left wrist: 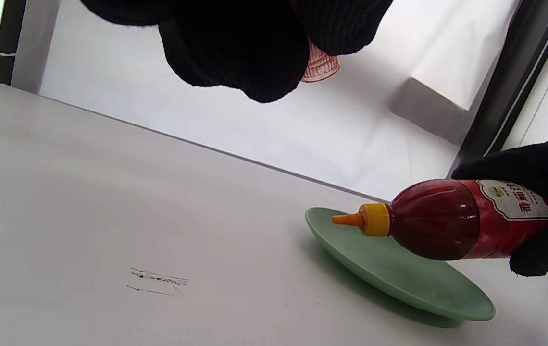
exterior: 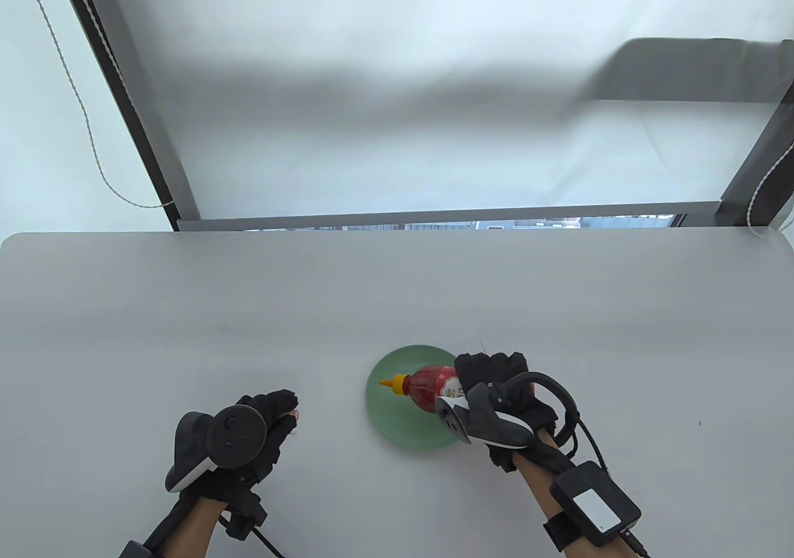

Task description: Squeeze ketchup bottle to draw patterns on plate

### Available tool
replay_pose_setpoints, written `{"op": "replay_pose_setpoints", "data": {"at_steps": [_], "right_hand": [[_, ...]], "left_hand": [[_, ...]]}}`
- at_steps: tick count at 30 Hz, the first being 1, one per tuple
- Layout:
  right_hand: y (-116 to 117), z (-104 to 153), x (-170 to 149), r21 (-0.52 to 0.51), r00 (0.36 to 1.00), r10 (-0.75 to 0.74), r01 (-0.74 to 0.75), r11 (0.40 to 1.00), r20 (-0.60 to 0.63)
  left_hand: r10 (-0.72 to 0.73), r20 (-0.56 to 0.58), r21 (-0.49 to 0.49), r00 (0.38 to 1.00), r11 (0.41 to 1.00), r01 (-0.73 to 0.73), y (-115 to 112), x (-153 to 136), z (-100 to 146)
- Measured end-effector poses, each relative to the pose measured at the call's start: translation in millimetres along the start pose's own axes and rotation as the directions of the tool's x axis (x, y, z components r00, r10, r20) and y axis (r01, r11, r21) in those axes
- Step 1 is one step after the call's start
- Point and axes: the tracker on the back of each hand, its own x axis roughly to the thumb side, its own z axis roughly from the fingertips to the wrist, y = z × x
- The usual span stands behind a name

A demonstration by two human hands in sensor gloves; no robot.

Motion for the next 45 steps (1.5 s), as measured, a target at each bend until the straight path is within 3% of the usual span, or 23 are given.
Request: {"op": "replay_pose_setpoints", "data": {"at_steps": [15, 34, 45], "right_hand": [[-1.4, 5.4, 0.0, -0.033, 1.000, 0.010, -0.010, 0.999, -0.001], [-1.3, 41.5, 3.0, -0.039, 0.999, -0.006, 0.008, 0.999, 0.051], [6.7, 28.6, -0.2, -0.029, 1.000, -0.003, 0.003, 1.000, -0.008]], "left_hand": [[0.009, -0.007, 0.022, 1.000, 1.000, -0.009, 2.8, -2.6, 0.9], [0.012, -0.013, 0.030, 1.000, 0.999, -0.011, 3.4, -3.3, 1.9], [0.023, -0.017, 0.032, 1.000, 0.999, -0.023, 4.1, -4.7, 2.1]]}}
